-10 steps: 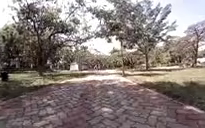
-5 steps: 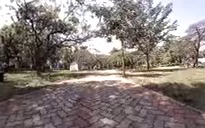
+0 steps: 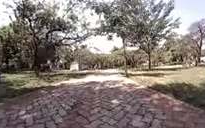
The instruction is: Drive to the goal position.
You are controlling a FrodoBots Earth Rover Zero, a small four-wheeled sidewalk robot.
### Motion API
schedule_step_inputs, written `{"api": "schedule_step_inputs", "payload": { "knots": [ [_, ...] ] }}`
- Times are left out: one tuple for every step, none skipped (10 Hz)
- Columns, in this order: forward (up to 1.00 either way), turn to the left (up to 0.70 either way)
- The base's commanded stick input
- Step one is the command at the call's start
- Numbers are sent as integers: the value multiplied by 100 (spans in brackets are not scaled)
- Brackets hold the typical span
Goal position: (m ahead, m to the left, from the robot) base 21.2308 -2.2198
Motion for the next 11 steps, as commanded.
{"api": "schedule_step_inputs", "payload": {
  "knots": [
    [70,0],
    [70,0],
    [70,0],
    [70,0],
    [70,0],
    [70,0],
    [70,0],
    [70,0],
    [70,0],
    [70,0],
    [70,0]
  ]
}}
